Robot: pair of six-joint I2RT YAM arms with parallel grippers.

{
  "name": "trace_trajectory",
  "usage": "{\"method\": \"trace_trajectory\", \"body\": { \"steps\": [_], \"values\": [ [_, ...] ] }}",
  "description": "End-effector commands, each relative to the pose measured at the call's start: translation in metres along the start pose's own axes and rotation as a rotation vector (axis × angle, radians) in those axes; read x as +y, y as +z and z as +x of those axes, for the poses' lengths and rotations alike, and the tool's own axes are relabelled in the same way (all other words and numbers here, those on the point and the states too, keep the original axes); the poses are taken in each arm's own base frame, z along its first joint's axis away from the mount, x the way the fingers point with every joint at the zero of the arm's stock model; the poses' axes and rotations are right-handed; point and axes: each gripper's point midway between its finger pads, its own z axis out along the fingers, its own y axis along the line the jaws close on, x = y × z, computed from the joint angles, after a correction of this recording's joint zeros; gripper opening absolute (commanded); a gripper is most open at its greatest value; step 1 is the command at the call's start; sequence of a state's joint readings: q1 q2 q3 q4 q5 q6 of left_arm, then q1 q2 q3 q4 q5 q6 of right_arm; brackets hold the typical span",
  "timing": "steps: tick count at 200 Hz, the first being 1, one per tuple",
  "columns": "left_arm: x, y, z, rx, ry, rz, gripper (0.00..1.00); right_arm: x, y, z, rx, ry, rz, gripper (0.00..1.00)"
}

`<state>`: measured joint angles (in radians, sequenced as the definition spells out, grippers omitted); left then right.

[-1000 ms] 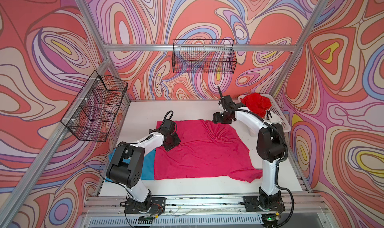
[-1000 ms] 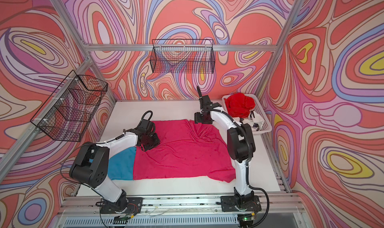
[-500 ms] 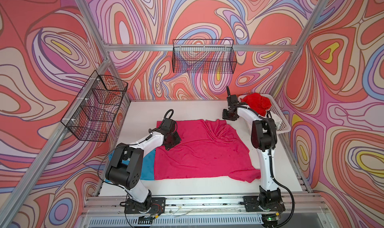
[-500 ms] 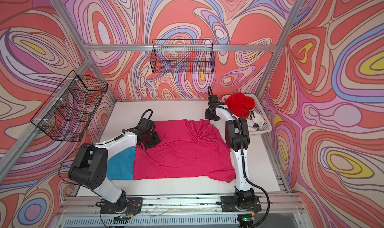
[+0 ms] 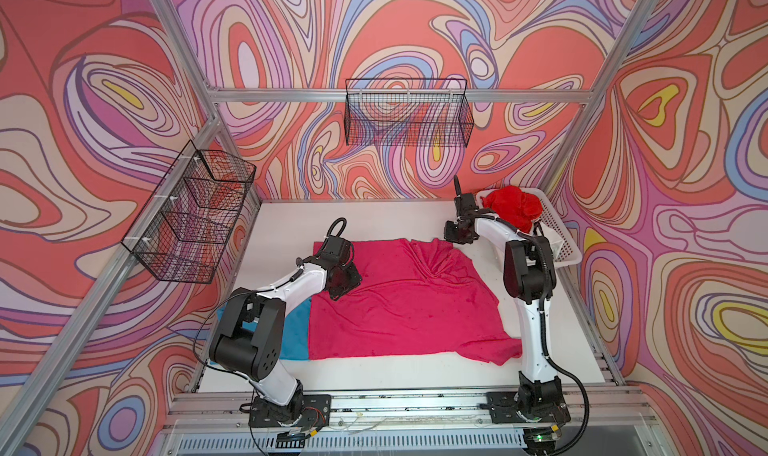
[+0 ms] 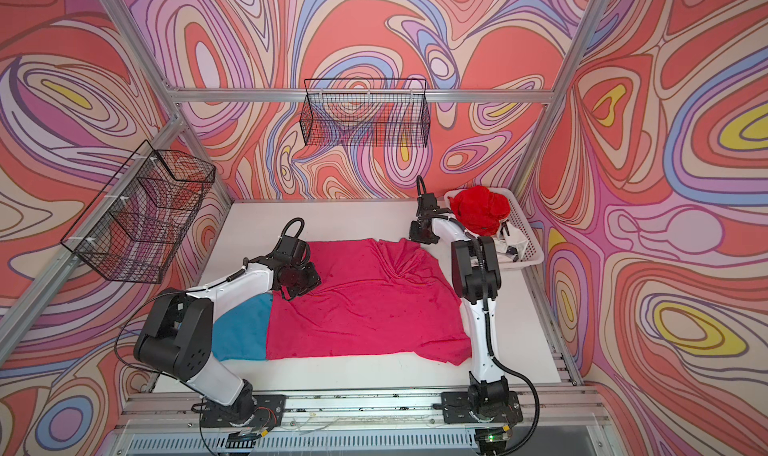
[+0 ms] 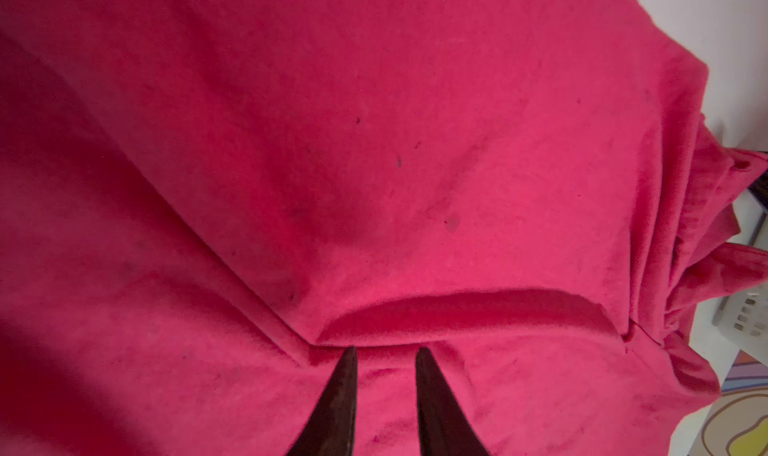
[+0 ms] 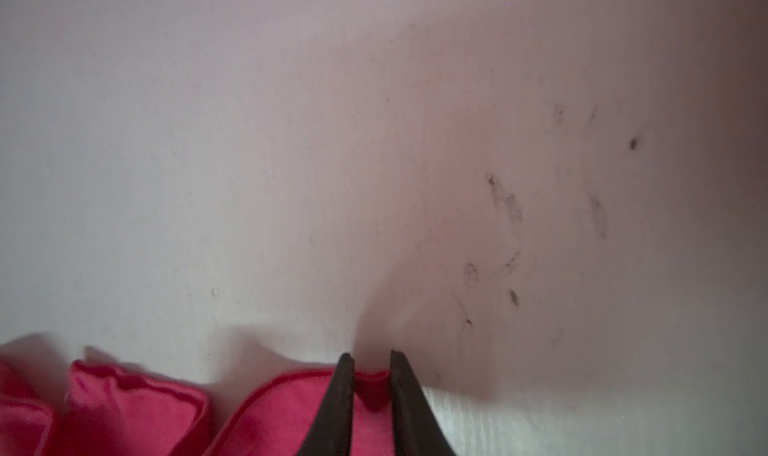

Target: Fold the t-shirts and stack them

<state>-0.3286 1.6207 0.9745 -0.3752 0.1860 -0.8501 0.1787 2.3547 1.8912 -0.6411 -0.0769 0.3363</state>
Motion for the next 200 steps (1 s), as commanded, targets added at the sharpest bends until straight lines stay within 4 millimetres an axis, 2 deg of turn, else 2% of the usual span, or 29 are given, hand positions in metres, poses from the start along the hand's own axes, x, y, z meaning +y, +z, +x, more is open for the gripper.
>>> {"method": "trace_trajectory", "body": {
  "steps": [1,29,50,68,89,115,135,151,179,200],
  "values": [
    [-0.003,-0.01,0.001,-0.004,-0.015,0.001,0.28,-0.005,0.006,0.028,0.092,0.006,0.01,0.14],
    [-0.003,-0.011,0.0,-0.007,-0.013,-0.003,0.28,-0.003,0.003,0.026,0.084,-0.001,0.005,0.0],
    [-0.004,-0.012,0.0,-0.007,-0.013,0.0,0.28,0.001,0.0,0.019,0.066,-0.003,-0.01,0.0],
    [-0.007,-0.014,-0.003,-0.015,-0.012,0.006,0.28,0.008,-0.007,0.006,0.025,0.001,-0.033,0.0],
    [-0.013,-0.019,-0.008,-0.027,-0.004,0.018,0.28,0.018,-0.024,-0.018,-0.042,0.002,-0.059,0.0],
    [-0.024,-0.03,-0.017,-0.051,0.015,0.036,0.3,0.03,-0.054,-0.046,-0.123,-0.008,-0.081,0.0],
    [-0.031,-0.038,-0.022,-0.07,0.026,0.049,0.32,0.035,-0.072,-0.056,-0.146,-0.02,-0.085,0.0],
    [-0.035,-0.043,-0.027,-0.09,0.034,0.059,0.33,0.036,-0.077,-0.057,-0.143,-0.027,-0.09,0.0],
    [-0.035,-0.058,-0.049,-0.137,0.042,0.051,0.36,0.037,-0.086,-0.057,-0.153,-0.031,-0.089,0.0],
    [-0.023,-0.069,-0.077,-0.185,0.032,0.031,0.37,0.035,-0.096,-0.06,-0.17,-0.041,-0.074,0.0]
  ]
}}
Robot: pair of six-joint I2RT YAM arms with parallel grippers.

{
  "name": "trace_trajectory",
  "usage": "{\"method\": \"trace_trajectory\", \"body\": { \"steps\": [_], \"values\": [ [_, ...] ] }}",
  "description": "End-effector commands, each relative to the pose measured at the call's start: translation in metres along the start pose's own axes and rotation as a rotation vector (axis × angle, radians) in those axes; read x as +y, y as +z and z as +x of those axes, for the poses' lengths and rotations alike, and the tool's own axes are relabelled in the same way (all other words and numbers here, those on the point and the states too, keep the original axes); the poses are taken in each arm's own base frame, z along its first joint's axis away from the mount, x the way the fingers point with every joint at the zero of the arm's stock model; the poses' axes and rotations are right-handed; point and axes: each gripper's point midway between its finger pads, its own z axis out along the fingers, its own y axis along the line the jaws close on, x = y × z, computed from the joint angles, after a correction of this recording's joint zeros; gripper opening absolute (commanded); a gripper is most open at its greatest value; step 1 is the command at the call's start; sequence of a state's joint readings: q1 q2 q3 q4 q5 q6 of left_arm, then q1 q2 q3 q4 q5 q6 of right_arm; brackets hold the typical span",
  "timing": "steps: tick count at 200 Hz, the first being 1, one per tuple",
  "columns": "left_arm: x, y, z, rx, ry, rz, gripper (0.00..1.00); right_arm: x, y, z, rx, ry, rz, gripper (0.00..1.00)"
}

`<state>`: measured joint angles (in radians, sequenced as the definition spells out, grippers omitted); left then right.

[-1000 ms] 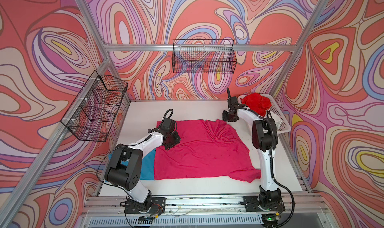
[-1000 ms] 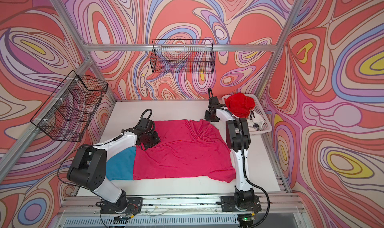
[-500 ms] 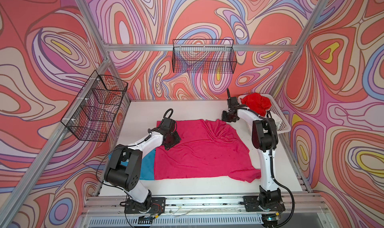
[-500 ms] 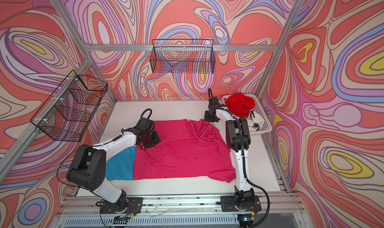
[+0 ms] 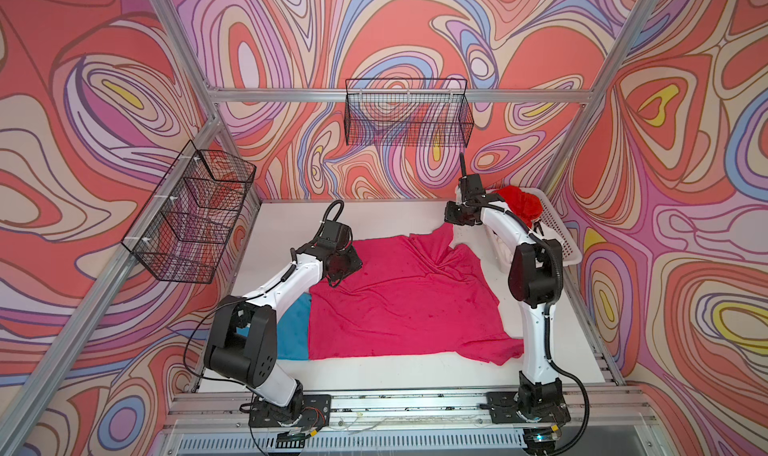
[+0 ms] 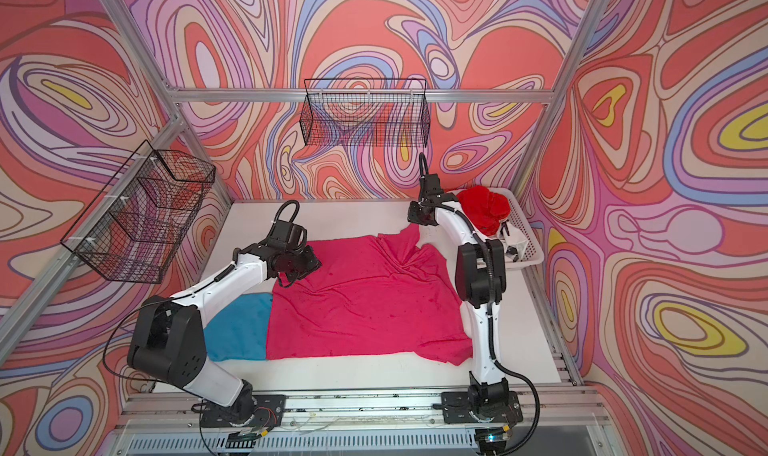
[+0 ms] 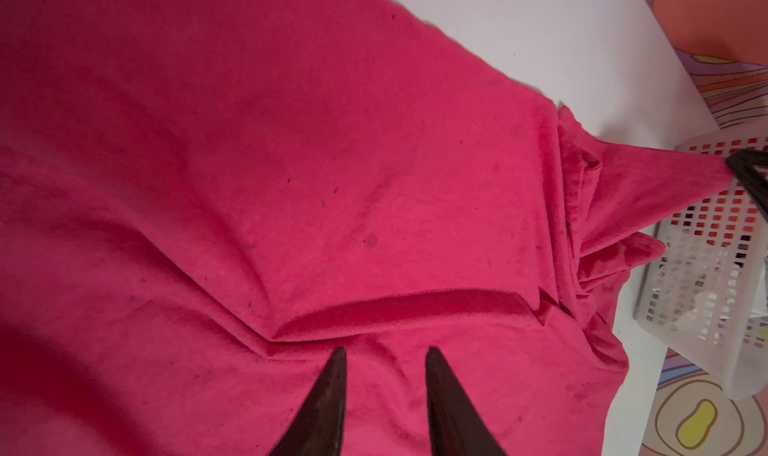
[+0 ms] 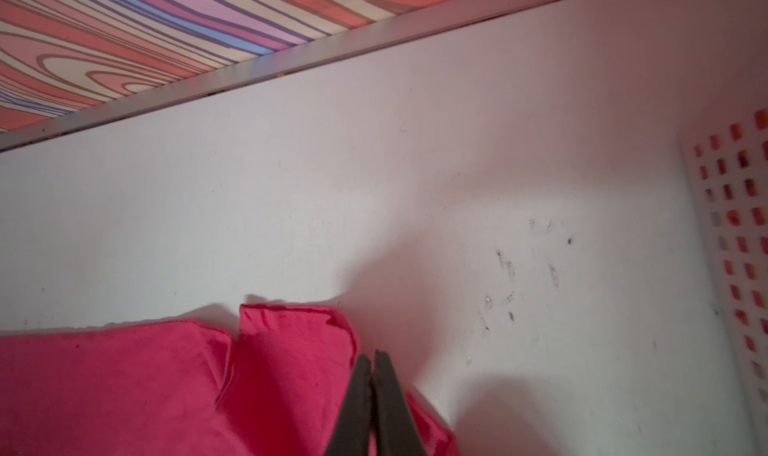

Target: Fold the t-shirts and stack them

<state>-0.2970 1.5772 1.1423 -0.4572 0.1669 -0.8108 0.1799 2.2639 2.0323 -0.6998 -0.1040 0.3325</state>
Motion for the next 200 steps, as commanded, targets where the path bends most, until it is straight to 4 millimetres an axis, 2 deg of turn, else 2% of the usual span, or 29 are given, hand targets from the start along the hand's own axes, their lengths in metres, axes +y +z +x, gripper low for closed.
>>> {"method": "trace_trajectory", "body": {
  "steps": [1,42,56,75,102,141,157,200],
  "values": [
    [0.014,-0.019,-0.035,-0.072,0.007,-0.045,0.37,0.003,-0.021,-0.007,-0.02,-0.023,0.013,0.0],
    [0.056,-0.023,-0.091,-0.133,-0.016,-0.144,0.38,0.003,-0.03,-0.011,-0.031,-0.043,0.021,0.0],
    [0.072,-0.02,-0.106,-0.149,-0.034,-0.179,0.38,0.003,-0.032,-0.012,-0.035,-0.049,0.025,0.0],
    [0.091,-0.005,-0.115,-0.125,-0.06,-0.217,0.38,0.002,-0.031,-0.01,-0.033,-0.05,0.026,0.0],
    [0.101,0.022,-0.13,-0.104,-0.071,-0.246,0.36,0.002,-0.028,-0.008,-0.029,-0.047,0.02,0.0],
    [0.103,0.056,-0.158,-0.117,-0.043,-0.267,0.3,0.003,-0.027,-0.006,-0.025,-0.045,0.015,0.0],
    [0.107,0.064,-0.17,-0.131,-0.022,-0.302,0.29,0.002,-0.028,-0.005,-0.025,-0.044,0.013,0.0],
    [0.127,0.082,-0.185,-0.127,-0.019,-0.37,0.27,0.004,-0.028,-0.002,-0.018,-0.04,0.001,0.0]
  ]
}}
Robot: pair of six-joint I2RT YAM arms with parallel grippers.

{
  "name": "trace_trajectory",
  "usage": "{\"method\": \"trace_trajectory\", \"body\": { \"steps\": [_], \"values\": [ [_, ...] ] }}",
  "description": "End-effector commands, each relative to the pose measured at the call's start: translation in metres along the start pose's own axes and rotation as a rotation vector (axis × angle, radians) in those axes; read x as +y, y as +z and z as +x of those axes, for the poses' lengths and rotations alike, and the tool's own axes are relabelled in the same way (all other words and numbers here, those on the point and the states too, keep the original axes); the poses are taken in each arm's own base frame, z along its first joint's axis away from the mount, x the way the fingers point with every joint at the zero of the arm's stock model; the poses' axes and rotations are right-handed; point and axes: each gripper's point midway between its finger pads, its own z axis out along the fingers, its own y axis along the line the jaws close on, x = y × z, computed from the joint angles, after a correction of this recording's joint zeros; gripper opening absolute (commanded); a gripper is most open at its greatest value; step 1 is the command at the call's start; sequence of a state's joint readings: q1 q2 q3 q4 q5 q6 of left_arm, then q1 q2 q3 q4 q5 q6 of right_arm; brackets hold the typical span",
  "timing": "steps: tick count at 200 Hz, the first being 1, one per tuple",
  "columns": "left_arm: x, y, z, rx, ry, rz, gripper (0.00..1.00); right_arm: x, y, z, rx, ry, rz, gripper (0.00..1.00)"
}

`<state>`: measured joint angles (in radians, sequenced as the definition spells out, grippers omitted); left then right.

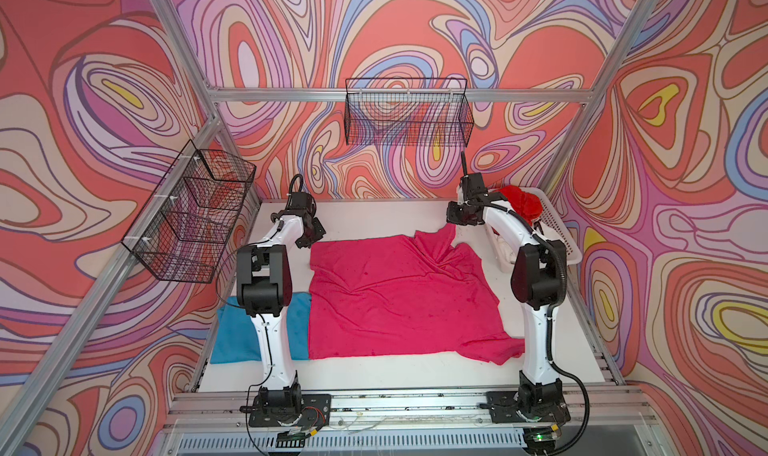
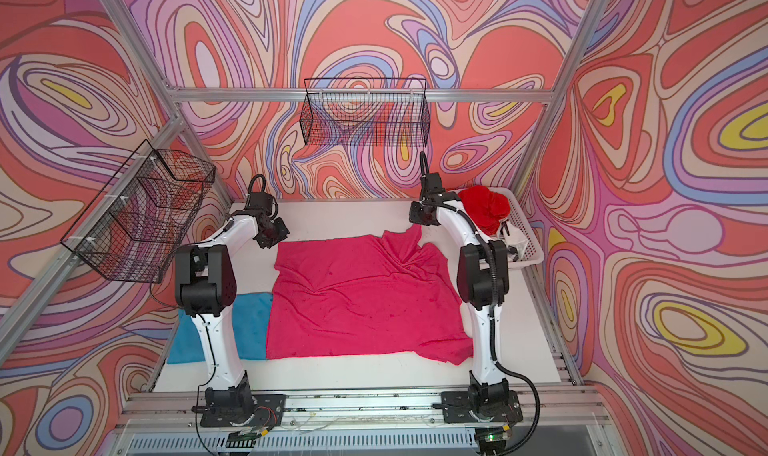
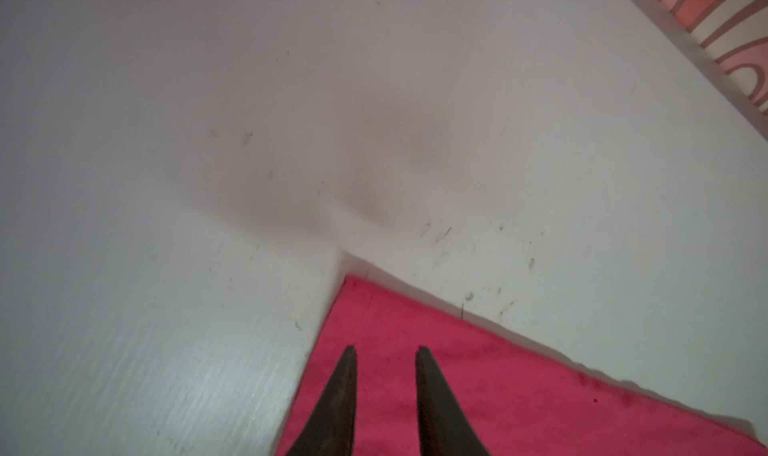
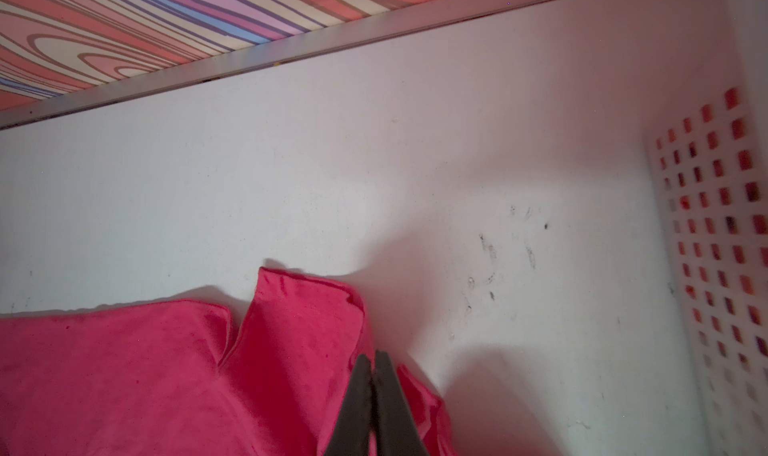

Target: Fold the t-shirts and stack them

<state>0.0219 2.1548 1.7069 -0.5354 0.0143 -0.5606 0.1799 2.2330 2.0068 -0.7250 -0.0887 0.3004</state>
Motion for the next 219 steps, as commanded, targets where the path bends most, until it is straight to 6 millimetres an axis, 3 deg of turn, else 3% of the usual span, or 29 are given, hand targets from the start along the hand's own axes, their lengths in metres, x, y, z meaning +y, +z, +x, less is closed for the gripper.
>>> {"method": "trace_trajectory", "body": {
  "steps": [1,56,95,159,191,219],
  "values": [
    [0.019,0.011,-0.004,0.01,0.018,-0.076,0.27,0.007,-0.019,-0.008,-0.032,-0.01,-0.02,0.0],
    [0.018,0.033,-0.002,0.056,0.015,-0.088,0.25,0.007,-0.018,-0.008,-0.032,-0.007,-0.023,0.0],
    [0.021,0.035,-0.001,0.081,0.021,-0.11,0.24,0.008,-0.02,-0.008,-0.035,-0.007,-0.024,0.0],
    [0.02,0.045,0.017,0.165,0.009,-0.091,0.23,0.008,-0.02,-0.008,-0.038,-0.001,-0.029,0.0],
    [0.018,0.046,0.015,0.165,0.009,-0.086,0.0,0.008,-0.02,-0.007,-0.04,0.002,-0.028,0.0],
    [0.009,0.041,0.008,0.144,0.004,-0.049,0.0,0.004,-0.022,-0.014,-0.062,-0.001,-0.012,0.0]
  ]
}}
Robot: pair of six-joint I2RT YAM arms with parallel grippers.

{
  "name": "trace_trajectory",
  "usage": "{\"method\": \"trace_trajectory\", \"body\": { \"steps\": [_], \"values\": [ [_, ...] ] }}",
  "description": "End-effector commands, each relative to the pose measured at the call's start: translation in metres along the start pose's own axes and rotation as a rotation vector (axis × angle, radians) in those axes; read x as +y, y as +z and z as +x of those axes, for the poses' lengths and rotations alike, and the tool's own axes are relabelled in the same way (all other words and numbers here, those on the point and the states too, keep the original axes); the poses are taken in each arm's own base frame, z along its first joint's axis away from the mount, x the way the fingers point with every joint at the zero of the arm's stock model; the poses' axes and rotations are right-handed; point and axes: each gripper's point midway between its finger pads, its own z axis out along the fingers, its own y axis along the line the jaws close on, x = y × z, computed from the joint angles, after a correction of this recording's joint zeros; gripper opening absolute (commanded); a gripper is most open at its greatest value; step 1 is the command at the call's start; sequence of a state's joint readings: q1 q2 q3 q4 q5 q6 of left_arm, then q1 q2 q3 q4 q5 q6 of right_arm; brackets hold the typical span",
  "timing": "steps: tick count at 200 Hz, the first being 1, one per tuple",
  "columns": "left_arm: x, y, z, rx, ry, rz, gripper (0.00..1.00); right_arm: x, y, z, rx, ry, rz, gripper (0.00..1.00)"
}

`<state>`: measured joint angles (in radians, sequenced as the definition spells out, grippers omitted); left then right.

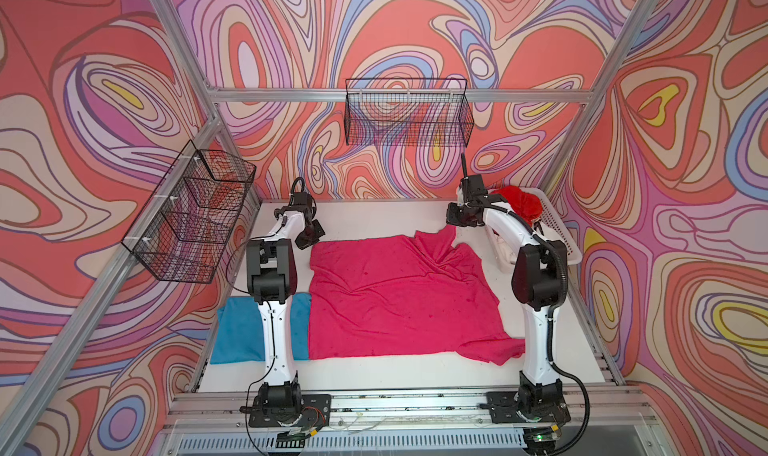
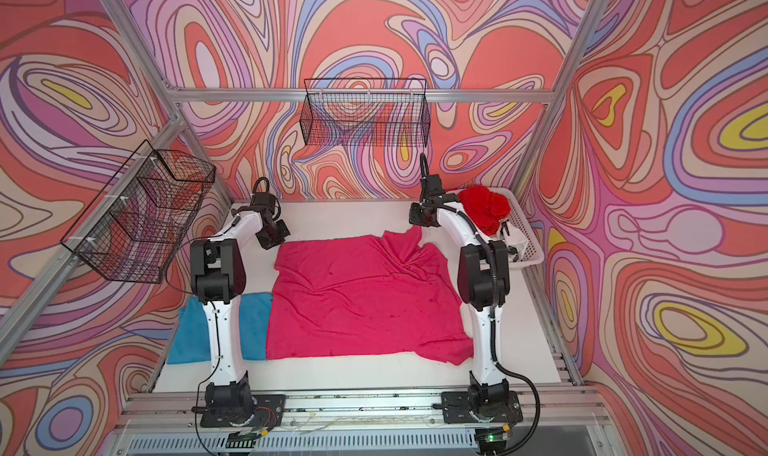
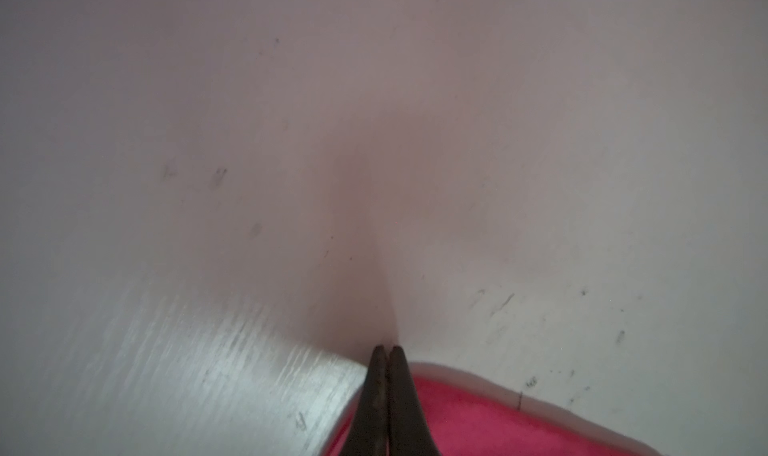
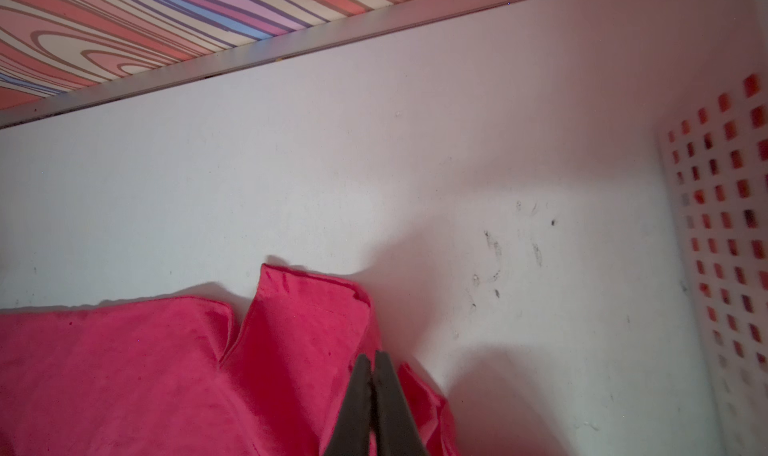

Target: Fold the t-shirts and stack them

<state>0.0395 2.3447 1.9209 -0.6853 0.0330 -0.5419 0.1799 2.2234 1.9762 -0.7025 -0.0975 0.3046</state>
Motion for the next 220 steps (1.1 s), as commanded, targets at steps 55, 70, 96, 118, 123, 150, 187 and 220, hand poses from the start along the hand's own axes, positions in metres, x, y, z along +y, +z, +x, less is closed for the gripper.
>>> {"method": "trace_trajectory", "body": {
  "steps": [55,70,96,118,123,150,187,220],
  "values": [
    [-0.038,-0.055,-0.046,-0.145,-0.021,0.169,0.0,-0.008,-0.046,-0.085,-0.225,0.0,0.006,0.0],
    [-0.047,-0.073,-0.06,-0.192,-0.028,0.204,0.0,-0.008,-0.052,-0.106,-0.28,0.001,-0.006,0.0],
    [-0.06,-0.099,-0.076,-0.254,-0.031,0.266,0.0,-0.006,-0.056,-0.13,-0.352,0.001,-0.029,0.0],
    [-0.068,-0.118,-0.085,-0.301,-0.038,0.312,0.0,-0.007,-0.056,-0.138,-0.381,0.004,-0.039,0.0],
    [-0.069,-0.121,-0.086,-0.311,-0.038,0.32,0.0,-0.007,-0.058,-0.14,-0.388,0.004,-0.042,0.0],
    [-0.073,-0.136,-0.092,-0.345,-0.037,0.347,0.0,-0.006,-0.059,-0.142,-0.401,0.005,-0.05,0.0],
    [-0.073,-0.118,-0.078,-0.27,-0.025,0.347,0.0,-0.001,-0.059,-0.133,-0.378,0.014,-0.092,0.0],
    [-0.068,-0.108,-0.062,-0.239,-0.026,0.356,0.0,0.002,-0.063,-0.113,-0.343,0.015,-0.121,0.0]
  ]
}}
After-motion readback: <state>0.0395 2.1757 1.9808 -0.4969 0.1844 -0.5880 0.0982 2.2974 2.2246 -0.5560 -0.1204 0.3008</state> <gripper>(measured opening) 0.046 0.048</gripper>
